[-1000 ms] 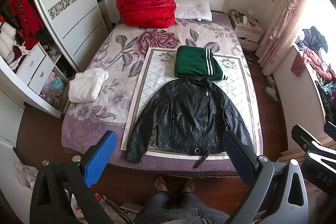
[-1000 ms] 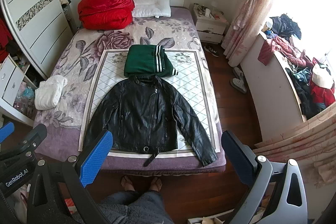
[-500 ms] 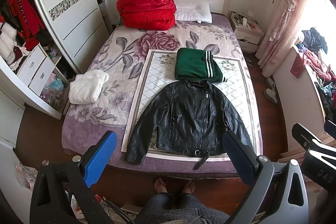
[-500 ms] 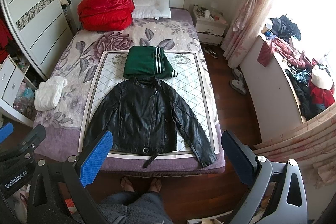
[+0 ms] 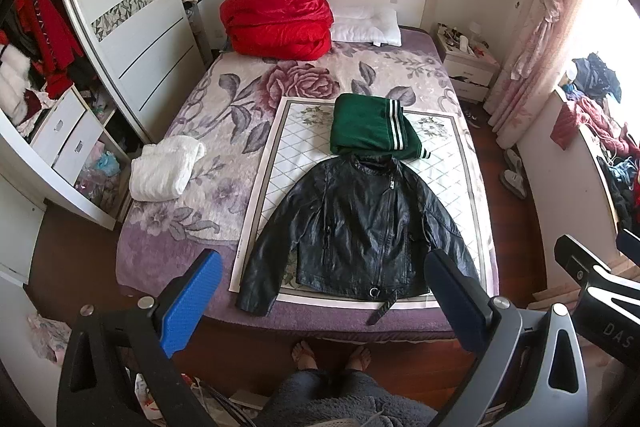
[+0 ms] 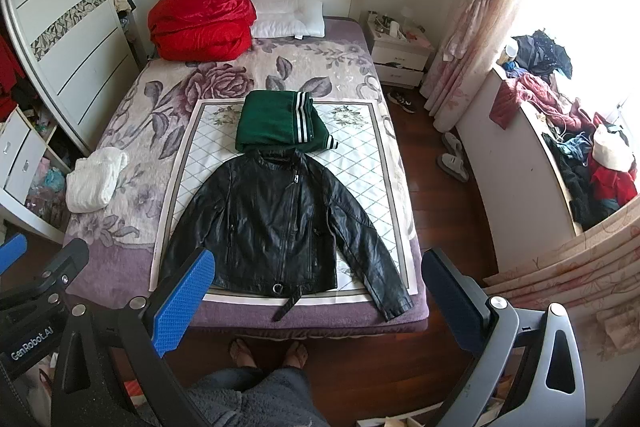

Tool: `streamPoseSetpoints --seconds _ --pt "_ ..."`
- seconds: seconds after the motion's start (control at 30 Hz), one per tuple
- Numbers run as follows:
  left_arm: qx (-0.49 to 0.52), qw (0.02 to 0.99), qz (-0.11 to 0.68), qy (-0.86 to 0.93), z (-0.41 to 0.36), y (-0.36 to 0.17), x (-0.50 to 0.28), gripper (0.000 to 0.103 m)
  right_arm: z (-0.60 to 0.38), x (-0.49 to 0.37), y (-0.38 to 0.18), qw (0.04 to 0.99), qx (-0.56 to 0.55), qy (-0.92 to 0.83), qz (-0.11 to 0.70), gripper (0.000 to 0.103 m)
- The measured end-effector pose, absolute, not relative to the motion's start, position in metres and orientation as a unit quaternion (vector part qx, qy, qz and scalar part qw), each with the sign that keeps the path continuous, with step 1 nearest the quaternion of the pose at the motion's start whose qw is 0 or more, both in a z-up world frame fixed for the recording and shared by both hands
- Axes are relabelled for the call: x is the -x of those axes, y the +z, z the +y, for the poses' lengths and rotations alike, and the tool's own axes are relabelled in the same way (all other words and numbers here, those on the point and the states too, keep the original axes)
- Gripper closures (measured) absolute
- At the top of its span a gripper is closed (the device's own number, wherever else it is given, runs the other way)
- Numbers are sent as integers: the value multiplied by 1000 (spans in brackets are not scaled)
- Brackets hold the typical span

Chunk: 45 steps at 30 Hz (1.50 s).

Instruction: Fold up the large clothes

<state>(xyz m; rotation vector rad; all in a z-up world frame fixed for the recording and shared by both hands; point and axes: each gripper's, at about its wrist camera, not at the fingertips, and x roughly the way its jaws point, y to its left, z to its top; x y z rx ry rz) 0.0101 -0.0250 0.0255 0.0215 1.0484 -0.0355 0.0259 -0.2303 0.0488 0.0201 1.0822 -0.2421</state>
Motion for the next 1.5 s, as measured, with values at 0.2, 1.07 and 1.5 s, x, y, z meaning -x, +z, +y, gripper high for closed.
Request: streamPoseSetpoints --seconds 0.2,1.07,1.5 --pt "-11 866 499 -18 -26 29 -13 0 -229 -25 49 850 -9 -114 514 0" --pt "-101 833 543 42 -39 -262 -160 0 -413 -63 -286 689 -354 -238 586 29" --pt "-117 740 660 55 -125 -486 -185 0 -538 41 -664 519 -713 -336 331 29"
